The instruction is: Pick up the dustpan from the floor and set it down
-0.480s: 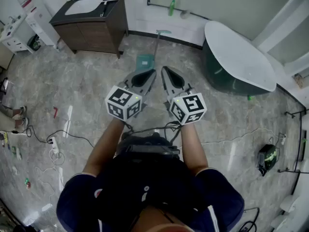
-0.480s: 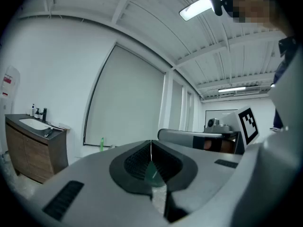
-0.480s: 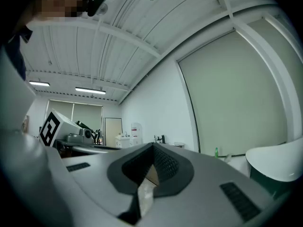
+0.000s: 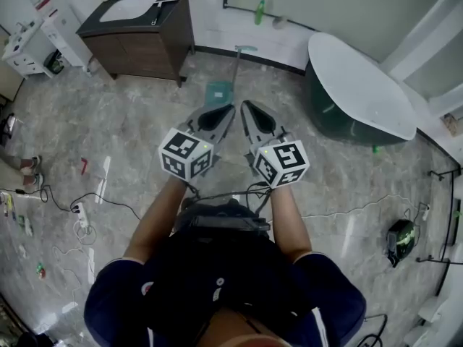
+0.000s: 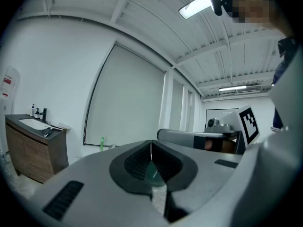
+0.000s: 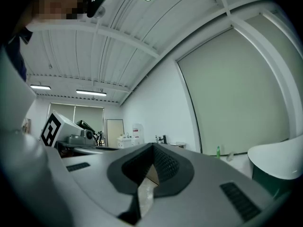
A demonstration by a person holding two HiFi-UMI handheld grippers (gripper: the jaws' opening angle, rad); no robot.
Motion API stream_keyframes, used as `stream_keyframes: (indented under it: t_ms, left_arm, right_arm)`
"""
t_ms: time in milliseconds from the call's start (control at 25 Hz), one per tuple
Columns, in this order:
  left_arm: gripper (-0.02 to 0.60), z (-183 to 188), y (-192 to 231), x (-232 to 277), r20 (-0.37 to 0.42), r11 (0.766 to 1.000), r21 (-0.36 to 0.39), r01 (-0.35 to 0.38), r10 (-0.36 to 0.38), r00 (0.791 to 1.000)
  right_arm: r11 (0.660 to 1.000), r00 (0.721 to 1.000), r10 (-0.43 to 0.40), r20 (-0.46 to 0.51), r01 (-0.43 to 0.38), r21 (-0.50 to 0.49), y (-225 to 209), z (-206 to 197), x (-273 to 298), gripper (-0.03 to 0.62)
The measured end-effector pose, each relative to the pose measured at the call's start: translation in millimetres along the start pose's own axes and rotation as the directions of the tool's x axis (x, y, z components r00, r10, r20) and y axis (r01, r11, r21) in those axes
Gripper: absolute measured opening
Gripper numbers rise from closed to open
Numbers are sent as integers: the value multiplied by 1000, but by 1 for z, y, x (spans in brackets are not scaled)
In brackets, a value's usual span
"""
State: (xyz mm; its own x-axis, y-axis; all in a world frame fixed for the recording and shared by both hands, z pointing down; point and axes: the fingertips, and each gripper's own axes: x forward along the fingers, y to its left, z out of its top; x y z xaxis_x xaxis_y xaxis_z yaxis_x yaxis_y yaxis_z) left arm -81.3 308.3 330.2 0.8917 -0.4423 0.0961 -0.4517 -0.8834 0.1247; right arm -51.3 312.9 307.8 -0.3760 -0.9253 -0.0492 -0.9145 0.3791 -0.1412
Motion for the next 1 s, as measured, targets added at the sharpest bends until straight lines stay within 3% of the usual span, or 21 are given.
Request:
stream_keyframes:
  t_ms: [520, 1000]
  left_arm:
    - [12, 1, -13, 27, 19, 998, -1, -65, 65, 998]
    - [12, -6, 10, 62, 6, 998, -10, -55, 55, 998]
  right_arm:
    - [997, 997, 68, -24, -68, -20, -27, -3, -13, 6]
    - [999, 999, 34, -16, -35, -30, -68, -2, 9, 6]
